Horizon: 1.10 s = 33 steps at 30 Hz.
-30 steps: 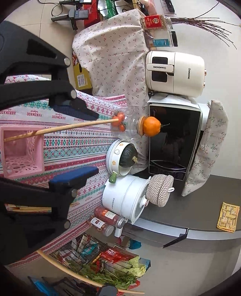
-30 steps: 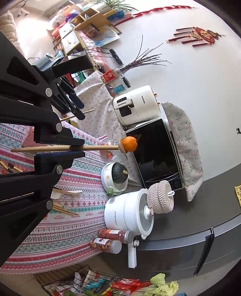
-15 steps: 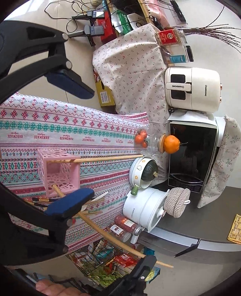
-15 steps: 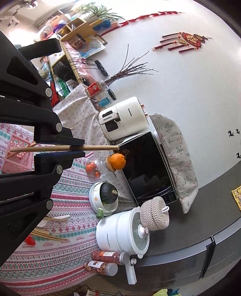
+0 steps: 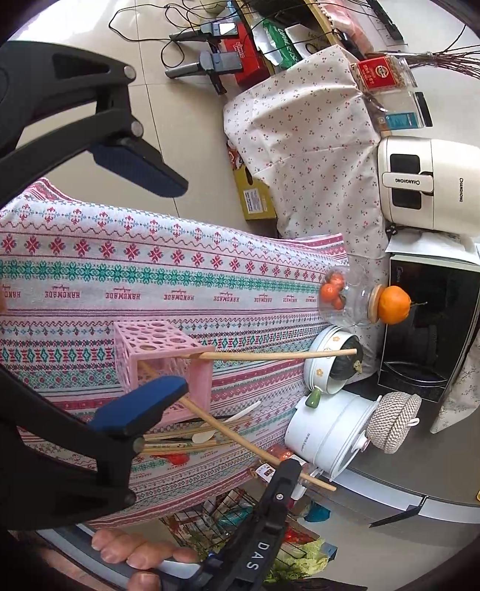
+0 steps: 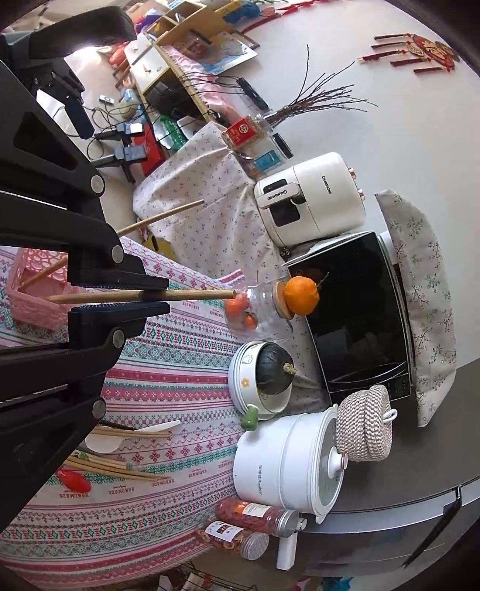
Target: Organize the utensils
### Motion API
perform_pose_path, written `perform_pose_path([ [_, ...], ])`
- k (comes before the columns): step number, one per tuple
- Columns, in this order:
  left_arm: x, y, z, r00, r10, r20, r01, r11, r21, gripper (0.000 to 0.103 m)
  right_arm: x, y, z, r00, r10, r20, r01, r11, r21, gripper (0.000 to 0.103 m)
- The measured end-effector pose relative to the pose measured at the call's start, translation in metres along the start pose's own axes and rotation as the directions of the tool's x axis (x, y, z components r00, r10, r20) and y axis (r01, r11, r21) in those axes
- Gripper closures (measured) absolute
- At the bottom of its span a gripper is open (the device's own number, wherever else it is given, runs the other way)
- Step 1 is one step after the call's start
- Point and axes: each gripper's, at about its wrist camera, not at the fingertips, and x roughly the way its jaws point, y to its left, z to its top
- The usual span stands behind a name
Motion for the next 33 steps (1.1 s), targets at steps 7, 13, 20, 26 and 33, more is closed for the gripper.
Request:
perform_pose_path([
  [7,-0.001,-0.005,0.002,1.000,-0.018,-0.013,0.018,1.000,0.003,0.006,0.007,-0.009,-0.004,0.999,0.026,-0.042,-0.024,0.999,0.042,0.075],
  [13,-0.008,-0.015,0.007,0.999,-0.040,-0.012,0.041,0.999,0.005,0.006,-0.026,-0.022,0.000,0.999,0.044,-0.001,-0.044,0.997,0.067,0.037],
  [20,-0.021,-0.045,0.010,0.995,-0.099,0.000,0.099,0.994,0.044,0.006,-0.066,-0.059,-0.001,0.999,-0.049,0.019,0.048,0.997,0.057,0.021],
  [26,-0.018,-0.086,0.007,0.991,-0.134,-0.021,0.135,0.984,0.117,0.006,-0.084,-0.108,-0.013,0.987,-0.162,-0.020,0.163,0.981,0.103,0.016],
  [33,-0.009,-0.145,-0.001,0.988,-0.142,-0.063,0.153,0.962,0.226,0.006,-0.094,-0.155,-0.030,0.958,-0.264,-0.108,0.276,0.954,0.115,0.015],
])
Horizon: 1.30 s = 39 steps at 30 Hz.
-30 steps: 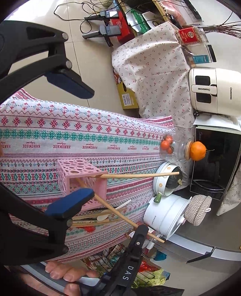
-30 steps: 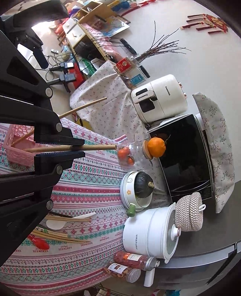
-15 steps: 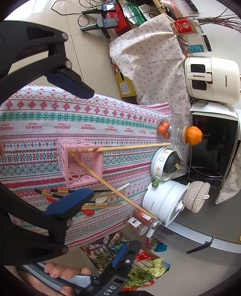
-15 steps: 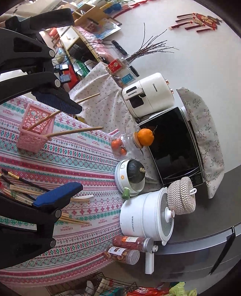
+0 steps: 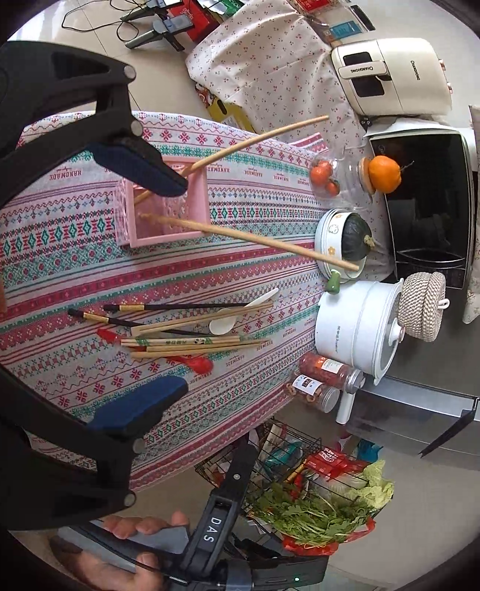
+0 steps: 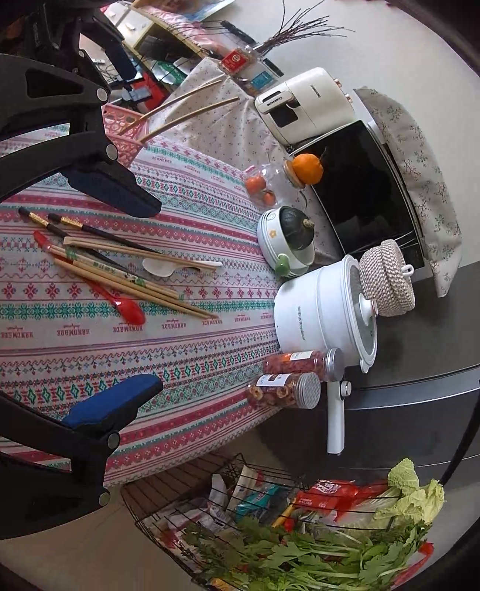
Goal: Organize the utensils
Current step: 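Grasp another wooden chopstick with the left tool while the right tool grasps one too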
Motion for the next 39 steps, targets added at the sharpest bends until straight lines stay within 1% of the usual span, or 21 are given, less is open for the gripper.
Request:
perform_pose_path([
  [4,0.015,-0.031,0.007,1.000,0.008,-0.028,-0.006,0.999,0.054,0.006,0.005,-0.024,-0.005,0.997,-0.057,-0.048,0.058,0.998,0.013,0.015],
  [5,0.020,-0.038,0.010,0.999,0.010,-0.039,-0.008,0.998,0.067,0.007,0.006,-0.030,-0.006,0.996,-0.063,-0.058,0.065,0.998,0.019,0.015],
  [7,0.031,-0.054,0.015,0.998,0.016,-0.062,-0.009,0.994,0.111,0.014,0.010,-0.041,-0.006,0.995,-0.070,-0.073,0.073,0.997,0.035,0.015],
  [9,0.045,-0.069,0.021,0.997,0.021,-0.080,-0.008,0.988,0.156,0.027,0.014,-0.051,-0.006,0.993,-0.082,-0.084,0.087,0.995,0.050,0.015],
  [10,0.054,-0.073,0.025,0.995,0.028,-0.095,-0.011,0.985,0.170,0.030,0.017,-0.055,-0.006,0.992,-0.088,-0.089,0.093,0.994,0.056,0.015],
  [11,0.064,-0.077,0.029,0.993,0.030,-0.118,-0.010,0.985,0.171,0.038,0.020,-0.060,-0.006,0.991,-0.092,-0.096,0.098,0.993,0.059,0.015],
  [12,0.077,-0.078,0.035,0.988,0.024,-0.150,0.000,0.988,0.157,0.046,0.022,-0.063,-0.006,0.990,-0.096,-0.104,0.102,0.993,0.061,0.015],
  [14,0.103,-0.073,0.044,0.976,0.006,-0.218,0.015,0.996,0.090,0.055,0.029,-0.071,-0.006,0.988,-0.097,-0.119,0.106,0.992,0.066,0.015],
  [15,0.117,-0.070,0.048,0.970,0.005,-0.244,0.008,0.999,0.052,0.060,0.032,-0.075,-0.006,0.987,-0.101,-0.126,0.111,0.991,0.073,0.015],
  [18,0.156,-0.058,0.058,0.955,0.032,-0.294,-0.042,0.999,-0.029,0.071,0.043,-0.089,-0.005,0.983,-0.101,-0.152,0.120,0.986,0.120,0.015],
  [20,0.177,-0.051,0.062,0.948,0.053,-0.314,-0.076,0.995,-0.061,0.073,0.050,-0.098,-0.005,0.981,-0.081,-0.174,0.110,0.980,0.165,0.015],
  [22,0.196,-0.046,0.065,0.941,0.059,-0.333,-0.093,0.992,-0.087,0.076,0.058,-0.106,-0.006,0.979,-0.054,-0.198,0.097,0.972,0.212,0.015],
  [25,0.215,-0.044,0.068,0.935,0.074,-0.346,-0.113,0.989,-0.092,0.077,0.068,-0.114,-0.007,0.973,-0.017,-0.230,0.081,0.959,0.273,0.015],
  [26,0.220,-0.044,0.068,0.933,0.079,-0.352,-0.119,0.989,-0.092,0.079,0.070,-0.115,-0.007,0.971,-0.006,-0.238,0.076,0.955,0.287,0.015],
  [27,0.226,-0.044,0.068,0.930,0.087,-0.357,-0.128,0.987,-0.093,0.084,0.073,-0.115,-0.007,0.969,0.002,-0.245,0.073,0.952,0.298,0.015],
  [29,0.235,-0.042,0.066,0.920,0.100,-0.379,-0.144,0.985,-0.090,0.091,0.077,-0.115,-0.006,0.967,0.007,-0.255,0.073,0.949,0.306,0.015],
  [30,0.236,-0.041,0.065,0.920,0.096,-0.379,-0.143,0.985,-0.097,0.093,0.078,-0.114,-0.006,0.967,0.009,-0.256,0.072,0.949,0.306,0.015],
  [31,0.234,-0.041,0.065,0.923,0.100,-0.372,-0.147,0.984,-0.099,0.093,0.079,-0.112,-0.005,0.967,0.010,-0.256,0.071,0.950,0.303,0.015],
  [34,0.221,-0.044,0.066,0.938,0.105,-0.332,-0.139,0.987,-0.081,0.094,0.082,-0.107,-0.003,0.966,0.011,-0.258,0.067,0.955,0.288,0.015],
  [39,0.178,-0.053,0.062,0.963,0.062,-0.261,-0.073,0.997,-0.035,0.094,0.091,-0.098,-0.003,0.962,-0.002,-0.272,0.077,0.960,0.268,0.015],
])
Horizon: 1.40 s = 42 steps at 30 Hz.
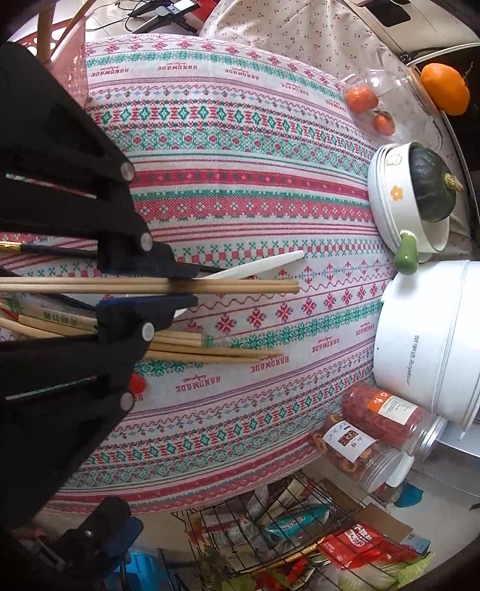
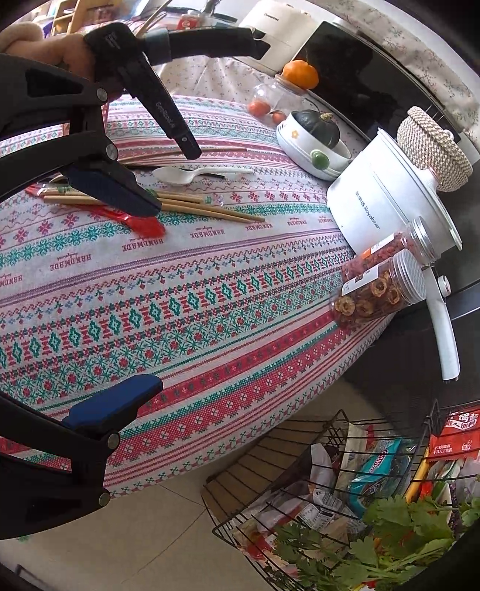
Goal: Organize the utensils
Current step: 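Grasp another wooden chopstick with the left tool while the right tool grasps one too, then carry the chopsticks over the pink basket with both tools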
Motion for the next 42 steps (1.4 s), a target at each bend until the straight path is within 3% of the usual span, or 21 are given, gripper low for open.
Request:
perform_pose_path([
  [8,-0.083,0.008,-0.039,0.987,-0.115,0.113,0.104,0.989,0.103,0.095,0.025,0.013,-0.005,0.998,-0.042,-0.055,0.041,0.999,-0.031,0.015],
  [13,-0.130,0.026,-0.076,0.967,-0.170,0.191,0.147,0.981,0.127,0.096,0.033,0.025,-0.001,0.999,-0.003,-0.040,0.002,1.000,-0.024,0.018],
  [15,-0.140,0.035,-0.092,0.955,-0.191,0.227,0.165,0.978,0.127,0.098,0.037,0.033,0.001,0.999,0.019,-0.029,-0.019,1.000,-0.024,0.044],
  [20,-0.156,0.052,-0.111,0.936,-0.236,0.262,0.209,0.970,0.127,0.098,0.058,0.047,0.007,0.993,0.105,-0.059,-0.104,0.994,0.028,0.071],
  [25,-0.173,0.075,-0.120,0.925,-0.232,0.301,0.202,0.971,0.129,0.098,0.078,0.066,0.012,0.990,0.121,-0.071,-0.119,0.992,0.033,0.081],
  [32,-0.176,0.096,-0.129,0.930,-0.227,0.289,0.204,0.973,0.106,0.098,0.105,0.079,0.019,0.993,0.088,-0.081,-0.087,0.996,0.024,0.090],
  [36,-0.177,0.104,-0.131,0.930,-0.224,0.290,0.206,0.974,0.094,0.098,0.110,0.086,0.021,0.996,0.036,-0.079,-0.037,0.999,-0.010,0.096],
  [39,-0.177,0.105,-0.132,0.932,-0.218,0.290,0.199,0.975,0.093,0.098,0.111,0.104,0.016,0.991,-0.094,-0.097,0.082,0.989,-0.124,0.097],
  [42,-0.178,0.105,-0.132,0.932,-0.214,0.292,0.195,0.977,0.090,0.098,0.112,0.122,0.006,0.973,-0.210,-0.093,0.182,0.953,-0.244,0.096],
])
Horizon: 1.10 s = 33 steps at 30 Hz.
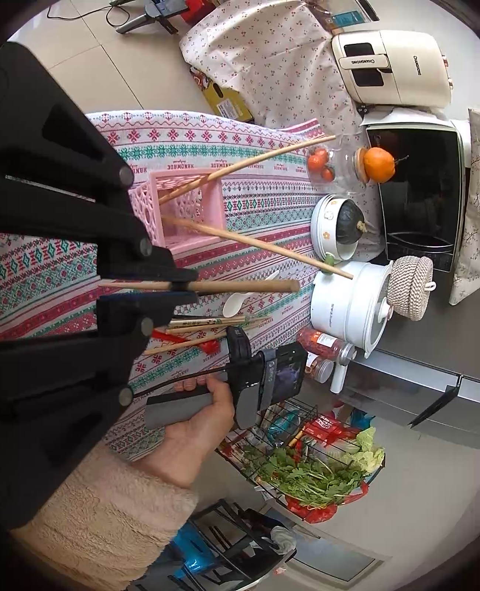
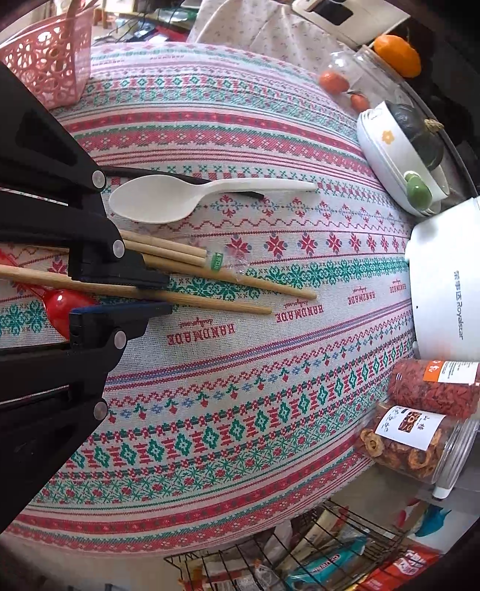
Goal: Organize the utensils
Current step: 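Carry the chopsticks over the pink basket with both tools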
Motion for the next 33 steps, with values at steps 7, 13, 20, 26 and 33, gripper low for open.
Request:
perform_pose_path([
  [7,-0.012,-0.001,0.000,0.999,0.008,0.040,-0.008,1.000,0.009,0.098,-0.018,-0.028,-0.008,0.986,0.140,0.086,-0.147,0.986,0.075,0.097],
  [13,-0.029,0.000,0.004,0.996,-0.006,0.095,0.005,1.000,0.008,0.098,-0.092,-0.038,-0.022,0.937,0.239,0.254,-0.254,0.967,0.026,0.097],
  [20,-0.057,0.006,0.011,0.982,0.000,0.190,0.003,1.000,-0.020,0.098,-0.167,-0.038,-0.056,0.852,0.323,0.411,-0.331,0.942,-0.055,0.097],
  [26,-0.077,0.021,0.018,0.960,0.037,0.279,-0.015,0.997,-0.078,0.098,-0.221,-0.039,-0.082,0.748,0.368,0.552,-0.366,0.923,-0.119,0.097],
  [33,-0.079,0.034,0.024,0.932,0.109,0.346,-0.079,0.992,-0.099,0.098,-0.252,-0.024,-0.099,0.657,0.378,0.652,-0.352,0.919,-0.179,0.097],
])
